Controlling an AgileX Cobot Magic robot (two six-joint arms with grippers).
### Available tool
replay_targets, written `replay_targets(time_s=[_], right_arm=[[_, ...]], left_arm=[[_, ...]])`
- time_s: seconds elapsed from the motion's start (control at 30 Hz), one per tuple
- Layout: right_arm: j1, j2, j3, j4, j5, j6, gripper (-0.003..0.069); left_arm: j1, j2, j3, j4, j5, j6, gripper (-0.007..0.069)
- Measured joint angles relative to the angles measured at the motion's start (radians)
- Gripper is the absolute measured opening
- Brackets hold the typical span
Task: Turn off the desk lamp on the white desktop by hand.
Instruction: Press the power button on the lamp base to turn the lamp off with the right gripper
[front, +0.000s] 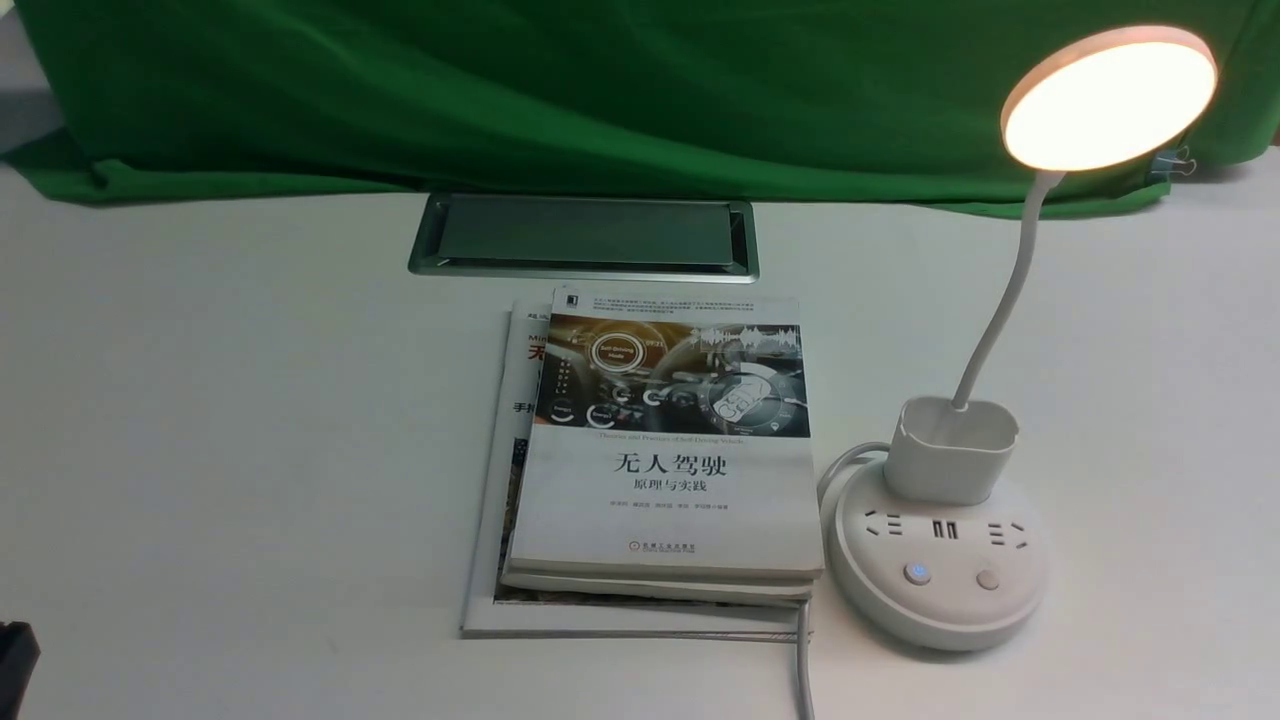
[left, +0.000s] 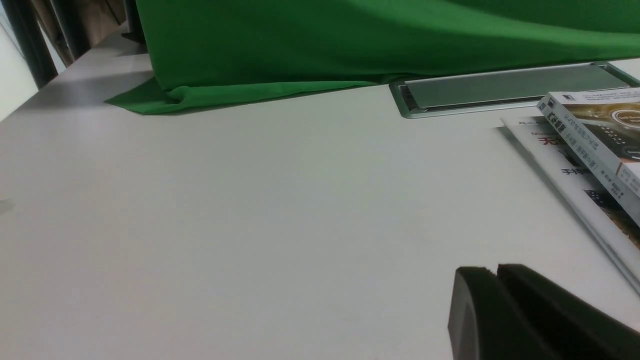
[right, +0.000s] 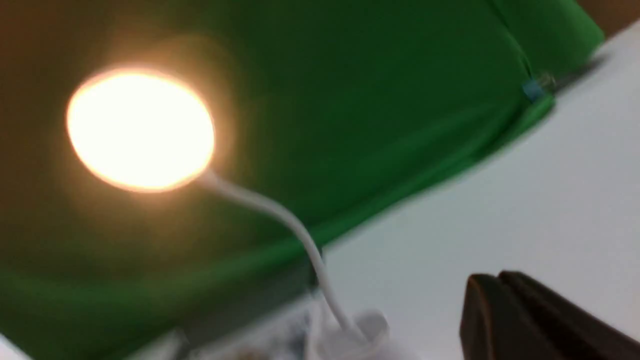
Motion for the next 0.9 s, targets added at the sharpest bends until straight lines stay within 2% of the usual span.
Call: replay_targets(time_s=[0.1, 0.2, 0.37, 0.47, 0.73, 0.9], right_arm=[[0.039, 0.182, -0.209, 0.000, 0.259, -0.198, 0.0052], [0.066, 0.422, -0.431, -0.002, 0.543, -0.337, 0.0052], [0.073, 0.785, -0.645, -0.003, 0.772, -0.458, 0.0048], [0.093, 0.958, -0.713, -0.006, 0.779, -0.484, 0.0048], [0.273, 1.322, -0.801, -0.013, 0.700, -0.484, 0.0048], [0.302, 1.464, -0.853, -0.012, 0.676, -0.480, 0.0045]], left_arm=[[0.000, 0.000, 0.000, 0.000, 0.000, 0.000, 0.0020], [0.000, 0.000, 0.000, 0.000, 0.000, 0.000, 0.0020], [0.000, 0.000, 0.000, 0.000, 0.000, 0.000, 0.0020], [0.000, 0.000, 0.000, 0.000, 0.000, 0.000, 0.0020], [0.000, 0.000, 0.000, 0.000, 0.000, 0.000, 0.0020], [0.000, 0.000, 0.000, 0.000, 0.000, 0.000, 0.0020]])
